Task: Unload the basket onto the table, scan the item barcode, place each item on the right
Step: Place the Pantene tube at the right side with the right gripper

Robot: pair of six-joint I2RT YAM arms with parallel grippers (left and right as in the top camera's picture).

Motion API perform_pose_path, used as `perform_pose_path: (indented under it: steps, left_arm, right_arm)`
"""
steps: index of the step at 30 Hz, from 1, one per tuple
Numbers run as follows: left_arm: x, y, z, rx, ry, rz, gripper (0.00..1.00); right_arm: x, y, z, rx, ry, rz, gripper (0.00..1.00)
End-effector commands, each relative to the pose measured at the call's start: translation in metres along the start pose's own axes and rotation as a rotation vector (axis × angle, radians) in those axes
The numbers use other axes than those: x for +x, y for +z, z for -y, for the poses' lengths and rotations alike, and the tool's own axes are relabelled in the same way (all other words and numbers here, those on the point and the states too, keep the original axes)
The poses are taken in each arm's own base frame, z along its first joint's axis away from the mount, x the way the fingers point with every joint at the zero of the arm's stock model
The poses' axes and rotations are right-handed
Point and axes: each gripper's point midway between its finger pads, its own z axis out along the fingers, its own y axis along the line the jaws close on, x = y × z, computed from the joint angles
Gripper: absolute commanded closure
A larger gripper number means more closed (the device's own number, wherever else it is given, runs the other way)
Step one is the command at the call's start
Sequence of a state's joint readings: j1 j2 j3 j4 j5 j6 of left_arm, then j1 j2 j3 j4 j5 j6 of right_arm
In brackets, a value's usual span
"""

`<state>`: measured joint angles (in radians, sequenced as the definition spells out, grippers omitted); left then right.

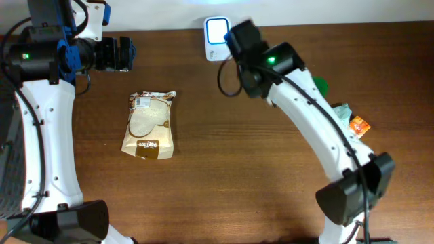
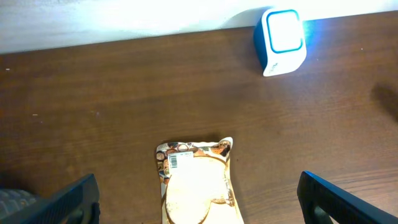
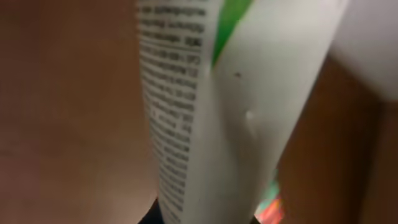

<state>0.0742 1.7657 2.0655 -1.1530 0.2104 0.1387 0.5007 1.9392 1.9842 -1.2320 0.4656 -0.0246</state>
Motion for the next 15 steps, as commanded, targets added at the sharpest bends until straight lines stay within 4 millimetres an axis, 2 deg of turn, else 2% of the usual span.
perform_pose_path:
  steps: [1, 7, 11, 15]
  left_arm:
    - [-0.002, 0.000, 0.000, 0.008, 0.016, 0.006, 0.01]
    - [-0.002, 0.000, 0.000, 0.008, 0.016, 0.006, 0.01]
    - [-0.002, 0.000, 0.000, 0.008, 0.016, 0.006, 0.01]
    - [-0.002, 0.000, 0.000, 0.008, 0.016, 0.006, 0.01]
  right_arm:
    - [0.046, 0.034, -0.021, -0.082, 0.112, -0.184, 0.96]
    - [0.135, 0.095, -0.031, -0.058, 0.094, -0.422, 0.96]
    - [0.171, 0.125, -0.020, -0.043, 0.151, -0.484, 0.96]
    - [0.192, 0.148, 0.006, -0.021, 0.254, -0.508, 0.96]
